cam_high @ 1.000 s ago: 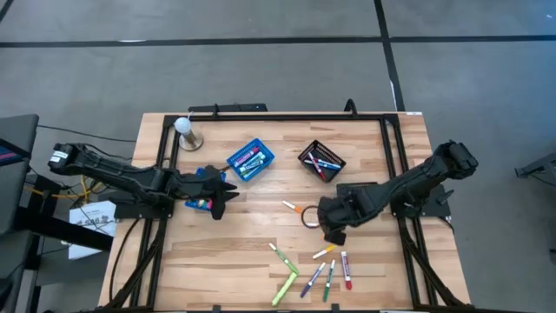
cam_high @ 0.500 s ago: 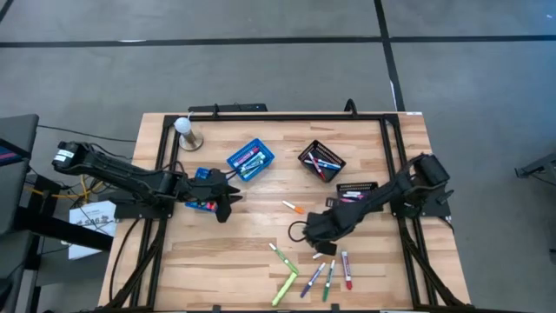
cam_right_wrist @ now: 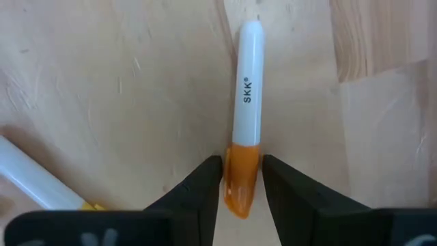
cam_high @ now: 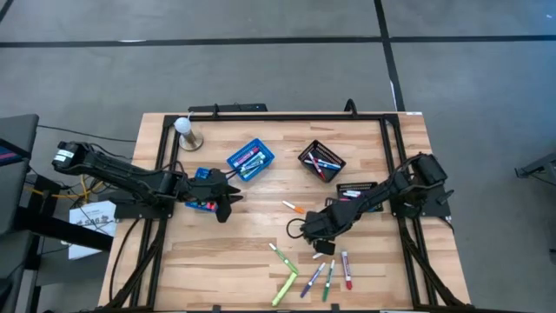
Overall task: Pick & Place Markers
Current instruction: Put the bottom orange highlighter pen into the left blue bin
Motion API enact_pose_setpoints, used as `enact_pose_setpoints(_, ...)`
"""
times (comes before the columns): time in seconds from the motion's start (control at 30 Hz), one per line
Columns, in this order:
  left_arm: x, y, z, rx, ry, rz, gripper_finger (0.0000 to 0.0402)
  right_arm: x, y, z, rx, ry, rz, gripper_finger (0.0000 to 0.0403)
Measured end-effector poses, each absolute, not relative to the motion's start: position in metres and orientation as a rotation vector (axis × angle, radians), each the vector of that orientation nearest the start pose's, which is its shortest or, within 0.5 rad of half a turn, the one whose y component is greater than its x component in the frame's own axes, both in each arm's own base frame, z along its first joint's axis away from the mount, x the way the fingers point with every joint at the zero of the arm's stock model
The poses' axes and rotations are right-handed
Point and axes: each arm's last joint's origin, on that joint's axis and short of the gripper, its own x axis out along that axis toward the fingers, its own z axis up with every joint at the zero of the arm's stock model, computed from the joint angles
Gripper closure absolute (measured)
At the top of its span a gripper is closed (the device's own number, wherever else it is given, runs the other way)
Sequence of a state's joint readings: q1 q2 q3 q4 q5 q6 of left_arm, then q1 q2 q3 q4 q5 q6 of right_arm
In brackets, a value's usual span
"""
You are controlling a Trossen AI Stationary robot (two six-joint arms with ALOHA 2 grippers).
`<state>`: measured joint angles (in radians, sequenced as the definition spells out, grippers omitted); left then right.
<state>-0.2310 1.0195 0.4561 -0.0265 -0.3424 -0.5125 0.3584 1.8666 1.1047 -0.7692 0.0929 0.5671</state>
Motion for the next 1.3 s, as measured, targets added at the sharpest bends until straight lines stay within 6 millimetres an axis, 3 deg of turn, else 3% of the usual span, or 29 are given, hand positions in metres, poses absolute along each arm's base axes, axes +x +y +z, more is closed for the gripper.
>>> enact_pose_setpoints(0.17,0.197,-0.036,0.196,-0.333,0.517,0.248,0.028,0.301,0.11,0.133,0.114,1.482,-0.213,0.0307)
enact_pose_setpoints(0.43,0.197,-0.036,0.196,-0.334,0.514,0.247,0.028,0.302,0.11,0.132,0.132,1.494,-0.209,0.0369)
enact_pose_setpoints(0.57,0.197,-0.036,0.196,-0.334,0.513,0.247,0.028,0.301,0.109,0.15,0.095,1.544,-0.249,0.0378)
enact_pose_setpoints(0.7,0.197,-0.036,0.196,-0.335,0.51,0.246,0.028,0.297,0.105,0.184,0.015,1.586,-0.328,0.0364)
enact_pose_setpoints(0.87,0.197,-0.037,0.196,-0.335,0.51,0.246,0.028,0.274,0.094,0.222,-0.074,1.653,-0.557,0.0369)
enact_pose_setpoints(0.97,0.197,-0.037,0.197,-0.336,0.509,0.246,0.028,0.256,0.087,0.237,-0.032,1.677,-0.704,0.0374)
enact_pose_setpoints(1.1,0.198,-0.037,0.197,-0.337,0.506,0.245,0.028,0.238,0.083,0.239,0.065,1.571,-0.626,0.0358)
enact_pose_setpoints(1.3,0.198,-0.037,0.197,-0.335,0.503,0.244,0.028,0.205,0.071,0.221,0.083,1.588,-0.678,0.0348)
